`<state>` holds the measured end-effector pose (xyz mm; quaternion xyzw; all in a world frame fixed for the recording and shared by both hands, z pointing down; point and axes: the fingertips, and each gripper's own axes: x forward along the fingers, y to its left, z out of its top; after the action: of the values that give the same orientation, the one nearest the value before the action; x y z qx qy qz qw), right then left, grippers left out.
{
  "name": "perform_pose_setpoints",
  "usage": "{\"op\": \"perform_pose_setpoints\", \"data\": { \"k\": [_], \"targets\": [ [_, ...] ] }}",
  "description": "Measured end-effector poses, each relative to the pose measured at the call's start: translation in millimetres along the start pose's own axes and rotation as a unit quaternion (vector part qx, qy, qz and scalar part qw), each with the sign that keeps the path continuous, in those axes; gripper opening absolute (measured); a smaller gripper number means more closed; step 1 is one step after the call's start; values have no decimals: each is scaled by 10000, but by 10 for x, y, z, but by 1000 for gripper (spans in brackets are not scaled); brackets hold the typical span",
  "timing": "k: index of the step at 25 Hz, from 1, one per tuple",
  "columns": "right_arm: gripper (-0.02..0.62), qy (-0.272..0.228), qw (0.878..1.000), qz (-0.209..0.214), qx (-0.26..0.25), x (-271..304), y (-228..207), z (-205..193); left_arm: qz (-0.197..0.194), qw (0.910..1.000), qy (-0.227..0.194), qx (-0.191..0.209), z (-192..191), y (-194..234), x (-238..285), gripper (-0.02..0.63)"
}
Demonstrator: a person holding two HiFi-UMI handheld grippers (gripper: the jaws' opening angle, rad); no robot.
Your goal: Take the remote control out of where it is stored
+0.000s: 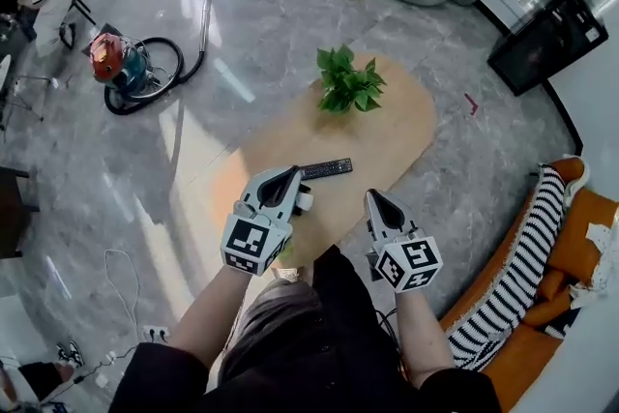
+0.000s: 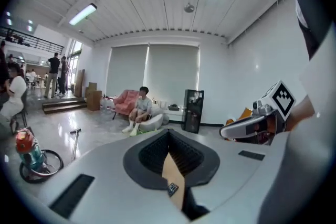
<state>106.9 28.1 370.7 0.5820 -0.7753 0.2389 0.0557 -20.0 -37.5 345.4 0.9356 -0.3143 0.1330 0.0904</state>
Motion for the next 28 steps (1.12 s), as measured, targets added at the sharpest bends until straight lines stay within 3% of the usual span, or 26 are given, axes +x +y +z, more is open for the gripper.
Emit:
{"op": "perform_pose_setpoints", "data": {
  "k": [5, 12, 17, 22, 25, 28],
  "targets": [
    [8, 88, 9989, 359, -303, 29, 336, 11, 363, 9988, -320, -108, 118, 149, -409, 6],
    [8, 252, 9983, 398, -335, 44, 340, -39, 785, 9967, 116, -142, -274, 398, -548, 8],
    [8, 383, 9985, 311, -233, 141, 233, -113, 766, 9921, 992, 67, -800, 438, -422, 8],
    [8, 616, 9974, 280, -229, 188, 113, -260, 576, 9789, 1961, 6, -1551, 326, -253, 9],
    [8, 754, 9968, 230, -164, 214, -9, -344, 395, 9670, 2517, 18, -1978, 236, -120, 29],
    [8, 892, 9957, 195, -156, 243, -120, -414, 167, 9485, 3162, -20, -2434, 149, -7, 61]
  ]
}}
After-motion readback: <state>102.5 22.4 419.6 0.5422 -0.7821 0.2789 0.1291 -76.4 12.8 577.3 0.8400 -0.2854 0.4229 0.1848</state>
